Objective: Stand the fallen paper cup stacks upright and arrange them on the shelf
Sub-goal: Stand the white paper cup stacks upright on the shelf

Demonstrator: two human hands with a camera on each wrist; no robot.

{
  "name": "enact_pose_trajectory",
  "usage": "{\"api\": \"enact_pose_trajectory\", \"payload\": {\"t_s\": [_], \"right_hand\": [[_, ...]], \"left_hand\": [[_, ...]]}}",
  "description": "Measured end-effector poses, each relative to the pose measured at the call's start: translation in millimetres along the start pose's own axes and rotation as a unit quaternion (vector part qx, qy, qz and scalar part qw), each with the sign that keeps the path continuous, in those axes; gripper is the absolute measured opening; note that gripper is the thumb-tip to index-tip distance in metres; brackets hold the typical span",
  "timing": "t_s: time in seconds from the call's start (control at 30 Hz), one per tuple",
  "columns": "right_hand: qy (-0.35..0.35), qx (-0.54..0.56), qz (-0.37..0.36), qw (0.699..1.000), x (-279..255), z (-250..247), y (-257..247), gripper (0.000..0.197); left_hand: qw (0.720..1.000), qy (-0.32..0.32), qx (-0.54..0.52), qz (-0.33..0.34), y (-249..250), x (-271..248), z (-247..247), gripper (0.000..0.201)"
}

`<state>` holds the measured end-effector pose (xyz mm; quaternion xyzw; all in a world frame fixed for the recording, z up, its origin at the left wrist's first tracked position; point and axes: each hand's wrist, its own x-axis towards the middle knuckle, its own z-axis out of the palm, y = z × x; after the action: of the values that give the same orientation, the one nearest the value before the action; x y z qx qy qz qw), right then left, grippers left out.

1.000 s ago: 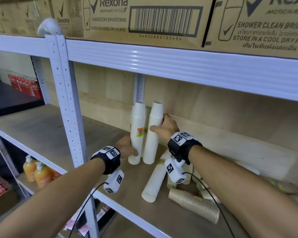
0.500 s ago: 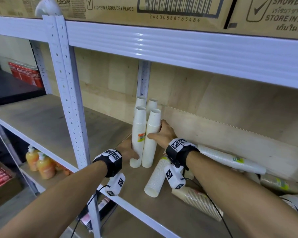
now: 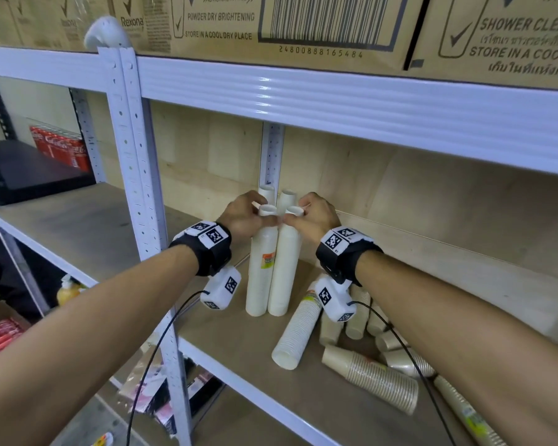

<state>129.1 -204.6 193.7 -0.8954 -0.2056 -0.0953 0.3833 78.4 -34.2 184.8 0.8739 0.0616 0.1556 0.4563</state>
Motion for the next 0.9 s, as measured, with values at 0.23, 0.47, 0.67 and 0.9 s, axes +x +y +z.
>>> {"api": "enact_pose_trajectory", "payload": {"t_s": [0.23, 0.47, 0.67, 0.9], "right_hand": [[-0.018, -0.029, -0.015, 0.999, 3.7, -1.0, -1.9, 0.030], [-0.029, -0.045, -0.015, 0.998, 4.6, -2.3, -5.1, 0.043], [-0.044, -0.029, -0.024, 0.998, 5.7, -0.1, -3.2, 0.024], [-0.035, -0.031, -0.007, 0.999, 1.6, -1.9, -6.9, 0.054]], "left_hand": [[0.998, -0.008, 0.059, 0.033, 16.7, -0.6, 0.4, 0.019], [0.999, 0.019, 0.049, 0.013, 18.4, -0.5, -0.3, 0.033], [0.997, 0.003, 0.073, 0.028, 23.0, -4.6, -4.1, 0.022], [0.998, -0.002, 0.067, 0.021, 25.2, -6.3, -4.3, 0.018]]}}
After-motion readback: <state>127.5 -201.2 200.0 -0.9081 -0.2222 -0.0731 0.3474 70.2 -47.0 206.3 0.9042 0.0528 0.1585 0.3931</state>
